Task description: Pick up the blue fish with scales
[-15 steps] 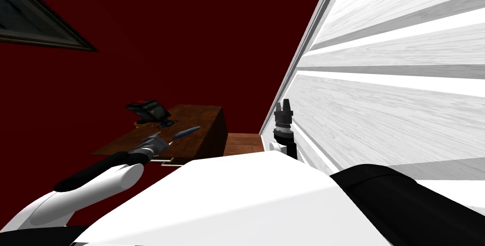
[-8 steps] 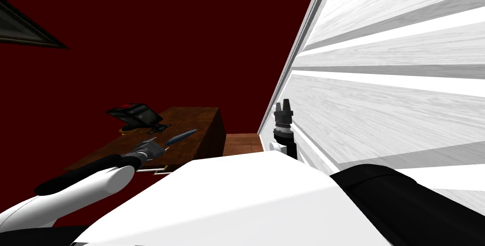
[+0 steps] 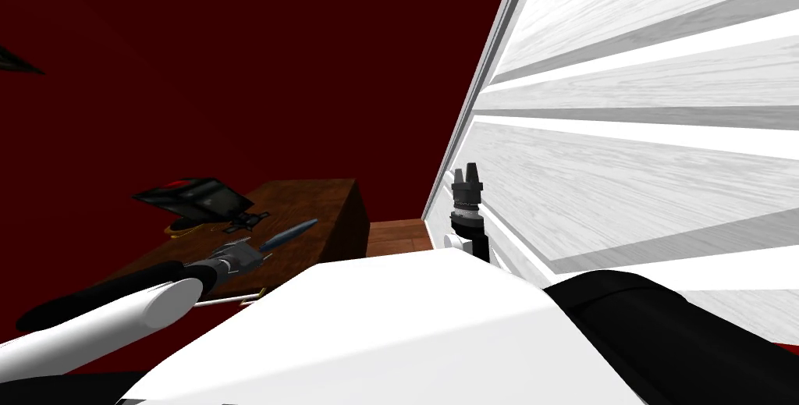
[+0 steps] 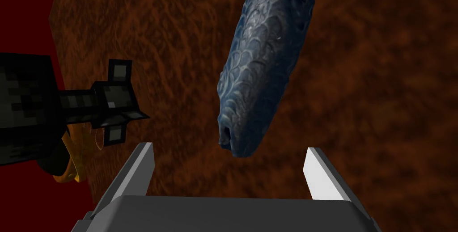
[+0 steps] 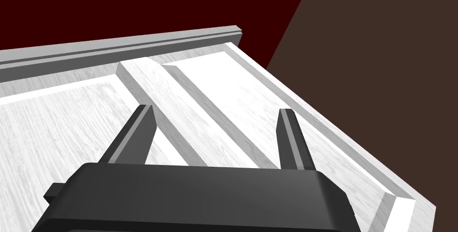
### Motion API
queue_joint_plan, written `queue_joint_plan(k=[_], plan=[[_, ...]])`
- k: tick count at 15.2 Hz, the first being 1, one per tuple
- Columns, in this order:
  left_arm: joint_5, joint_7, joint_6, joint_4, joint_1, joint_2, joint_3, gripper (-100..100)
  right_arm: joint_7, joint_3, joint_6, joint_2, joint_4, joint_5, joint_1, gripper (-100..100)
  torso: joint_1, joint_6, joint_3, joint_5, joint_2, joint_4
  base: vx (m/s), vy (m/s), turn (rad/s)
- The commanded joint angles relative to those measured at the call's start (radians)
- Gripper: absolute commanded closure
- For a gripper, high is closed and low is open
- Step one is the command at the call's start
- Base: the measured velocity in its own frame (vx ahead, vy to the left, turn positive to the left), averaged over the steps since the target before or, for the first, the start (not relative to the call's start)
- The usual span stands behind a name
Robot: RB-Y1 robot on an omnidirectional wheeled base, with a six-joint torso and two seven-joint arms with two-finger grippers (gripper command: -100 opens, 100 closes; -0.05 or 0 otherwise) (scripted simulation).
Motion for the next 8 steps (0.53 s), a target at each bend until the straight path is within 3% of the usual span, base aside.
queue_joint_plan(k=[1, 3, 4, 6, 7, 8], plan=[[0.030, 0.014, 0.050, 0.005, 0.003, 0.006, 0.028, -100, 0.000, 0.000, 0.000, 0.000, 0.000, 0.000, 0.000, 0, 0.000, 0.000, 0.000, 0.000, 0.000, 0.000, 0.028, 0.020, -0.151], [0.030, 0.014, 0.074, 0.005, 0.003, 0.006, 0.028, -100, 0.000, 0.000, 0.000, 0.000, 0.000, 0.000, 0.000, 0, 0.000, 0.000, 0.000, 0.000, 0.000, 0.000, 0.025, 0.022, -0.096], [0.055, 0.024, 0.102, 0.010, 0.005, 0.011, 0.050, -100, 0.000, 0.000, 0.000, 0.000, 0.000, 0.000, 0.000, 0, 0.000, 0.000, 0.000, 0.000, 0.000, 0.000, 0.028, 0.018, -0.096], [0.055, 0.024, 0.126, 0.010, 0.005, 0.011, 0.050, -100, 0.000, 0.000, 0.000, 0.000, 0.000, 0.000, 0.000, 0, 0.000, 0.000, 0.000, 0.000, 0.000, 0.000, 0.025, 0.018, -0.088], [0.078, 0.034, 0.163, 0.015, 0.007, 0.015, 0.071, -100, 0.000, 0.000, 0.000, 0.000, 0.000, 0.000, 0.000, 0, 0.000, 0.000, 0.000, 0.000, 0.000, 0.000, 0.024, 0.017, -0.144], [0.078, 0.034, 0.175, 0.015, 0.007, 0.015, 0.071, -100, 0.000, 0.000, 0.000, 0.000, 0.000, 0.000, 0.000, 0, 0.000, 0.000, 0.000, 0.000, 0.000, 0.000, 0.025, 0.020, -0.142]])
